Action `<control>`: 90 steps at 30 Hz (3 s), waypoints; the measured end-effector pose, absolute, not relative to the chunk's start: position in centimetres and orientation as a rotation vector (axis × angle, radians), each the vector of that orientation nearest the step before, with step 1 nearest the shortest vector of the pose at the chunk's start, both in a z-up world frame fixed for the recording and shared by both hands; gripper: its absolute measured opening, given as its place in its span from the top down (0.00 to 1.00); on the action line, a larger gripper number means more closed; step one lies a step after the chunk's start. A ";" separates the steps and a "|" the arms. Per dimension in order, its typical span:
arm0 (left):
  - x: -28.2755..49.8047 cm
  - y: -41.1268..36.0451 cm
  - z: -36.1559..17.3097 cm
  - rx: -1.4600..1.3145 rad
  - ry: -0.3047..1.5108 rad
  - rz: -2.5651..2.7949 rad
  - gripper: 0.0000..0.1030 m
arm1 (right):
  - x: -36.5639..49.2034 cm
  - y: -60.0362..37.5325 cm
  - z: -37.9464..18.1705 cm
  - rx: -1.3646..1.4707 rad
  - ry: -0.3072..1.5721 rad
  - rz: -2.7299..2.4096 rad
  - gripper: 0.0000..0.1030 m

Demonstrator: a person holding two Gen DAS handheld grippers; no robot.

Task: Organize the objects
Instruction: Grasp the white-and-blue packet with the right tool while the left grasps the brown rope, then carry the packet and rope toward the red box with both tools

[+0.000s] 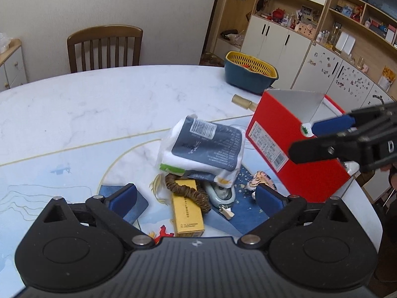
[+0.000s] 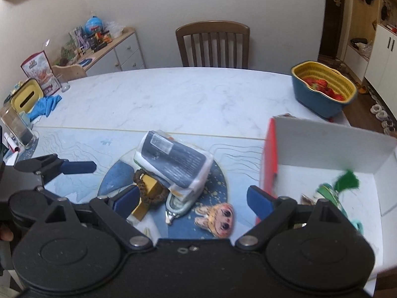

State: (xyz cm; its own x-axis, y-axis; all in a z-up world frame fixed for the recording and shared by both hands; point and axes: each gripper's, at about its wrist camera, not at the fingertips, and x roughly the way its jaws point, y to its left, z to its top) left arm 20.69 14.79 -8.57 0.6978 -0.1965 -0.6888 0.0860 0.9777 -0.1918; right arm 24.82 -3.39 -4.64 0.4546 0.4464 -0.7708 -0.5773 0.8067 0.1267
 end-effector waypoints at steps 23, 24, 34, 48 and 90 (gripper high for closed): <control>25.0 15.8 -12.9 -0.203 0.857 -0.147 0.21 | 30.4 4.6 -9.7 -0.443 0.907 0.738 0.22; 25.1 15.9 -13.0 -0.212 0.864 -0.148 0.23 | 30.5 4.7 -9.7 -0.442 0.908 0.744 0.24; 26.0 16.8 -13.7 -0.279 0.917 -0.160 0.49 | 30.8 4.8 -9.9 -0.432 0.911 0.785 0.48; 26.3 17.4 -12.9 -0.346 0.920 -0.156 0.87 | 29.7 2.4 -9.3 -0.322 0.922 0.733 0.92; 25.8 4.0 -0.4 -0.296 0.797 -0.337 0.91 | 25.5 -19.9 -0.8 0.003 0.784 0.480 0.93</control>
